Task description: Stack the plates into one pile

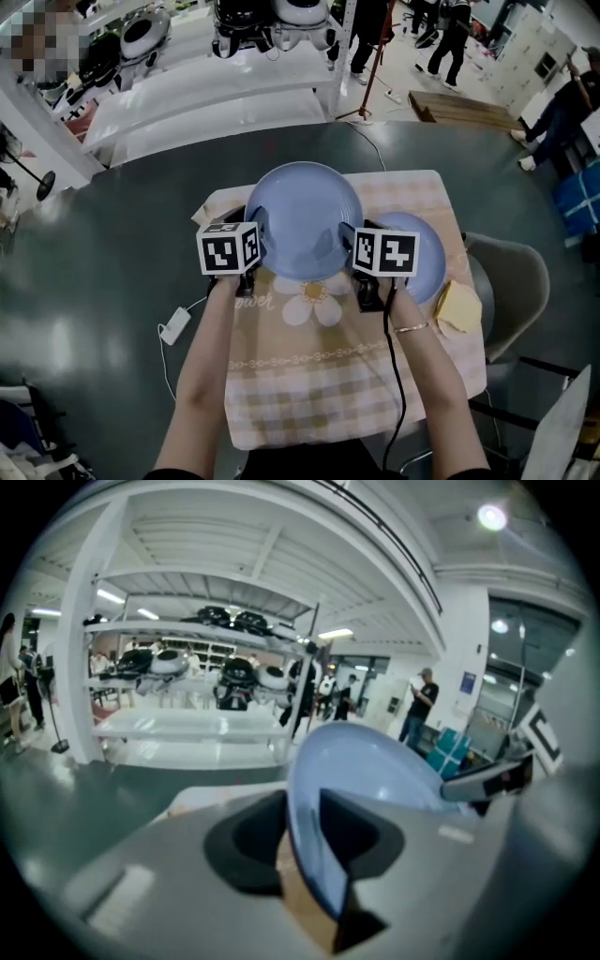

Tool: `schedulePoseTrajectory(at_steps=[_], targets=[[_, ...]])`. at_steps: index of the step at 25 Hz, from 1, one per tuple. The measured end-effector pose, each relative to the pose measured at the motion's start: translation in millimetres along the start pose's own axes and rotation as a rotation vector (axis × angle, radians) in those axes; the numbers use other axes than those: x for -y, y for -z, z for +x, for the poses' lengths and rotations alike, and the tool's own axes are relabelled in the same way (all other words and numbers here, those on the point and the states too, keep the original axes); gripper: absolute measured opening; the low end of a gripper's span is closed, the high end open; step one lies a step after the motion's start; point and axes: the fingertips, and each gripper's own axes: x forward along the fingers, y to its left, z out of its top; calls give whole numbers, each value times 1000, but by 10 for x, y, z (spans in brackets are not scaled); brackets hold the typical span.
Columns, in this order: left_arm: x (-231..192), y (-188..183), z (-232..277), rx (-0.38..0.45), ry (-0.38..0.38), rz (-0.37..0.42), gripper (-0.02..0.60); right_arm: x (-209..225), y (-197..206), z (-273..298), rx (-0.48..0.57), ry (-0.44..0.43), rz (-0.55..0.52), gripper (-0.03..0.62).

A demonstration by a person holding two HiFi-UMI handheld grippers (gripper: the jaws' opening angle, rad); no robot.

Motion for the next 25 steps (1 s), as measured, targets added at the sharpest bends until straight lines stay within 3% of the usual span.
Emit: schedulePoseTrajectory(at_steps=[6, 14, 25], targets=[[602, 9, 106, 2, 96, 15, 114, 452, 82, -493, 68, 51, 73, 215], [1599, 194, 425, -24, 253, 37, 109, 1279, 508, -1018, 104, 147, 201, 213], [2343, 408, 789, -72, 313, 89, 98, 2015, 855, -1237, 100, 201, 281, 202]])
